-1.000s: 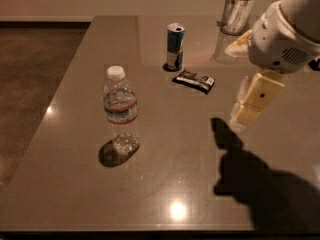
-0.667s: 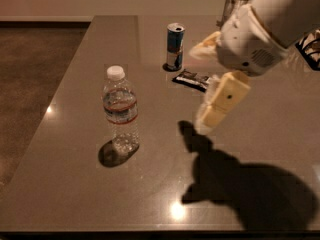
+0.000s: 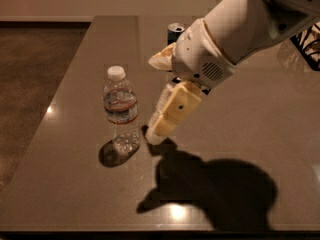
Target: Knock water bottle over
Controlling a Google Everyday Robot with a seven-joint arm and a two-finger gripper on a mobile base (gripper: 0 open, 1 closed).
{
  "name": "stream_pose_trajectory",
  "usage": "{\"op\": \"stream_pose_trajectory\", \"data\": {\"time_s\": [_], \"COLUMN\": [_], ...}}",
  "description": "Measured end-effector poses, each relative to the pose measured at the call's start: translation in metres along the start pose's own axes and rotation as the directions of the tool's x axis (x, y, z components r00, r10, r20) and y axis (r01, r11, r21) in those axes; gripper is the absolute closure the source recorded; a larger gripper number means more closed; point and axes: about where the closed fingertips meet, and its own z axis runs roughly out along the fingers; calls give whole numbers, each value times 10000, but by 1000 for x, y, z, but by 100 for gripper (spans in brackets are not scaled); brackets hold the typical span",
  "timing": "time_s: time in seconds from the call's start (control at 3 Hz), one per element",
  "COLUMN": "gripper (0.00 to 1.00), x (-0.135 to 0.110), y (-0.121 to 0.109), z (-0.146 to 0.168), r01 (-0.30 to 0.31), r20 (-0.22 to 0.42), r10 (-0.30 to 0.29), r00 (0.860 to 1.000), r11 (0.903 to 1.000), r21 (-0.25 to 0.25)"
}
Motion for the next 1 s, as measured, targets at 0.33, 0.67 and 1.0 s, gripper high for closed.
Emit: {"op": "stream_pose_trajectory", "data": {"time_s": [0.33,0.67,1.0], "gripper": [0,2,25], "x": [-6,-18,-29], "y": [-5,-10,-9], "z": [28,45,49], "r01": [-439,-891,-1028], "r20": [234,685,1040], "r10": [435,871,996], "r00": [9988,9938,9896], "r11": [9989,9957,9944], "r21": [145,267,256]}}
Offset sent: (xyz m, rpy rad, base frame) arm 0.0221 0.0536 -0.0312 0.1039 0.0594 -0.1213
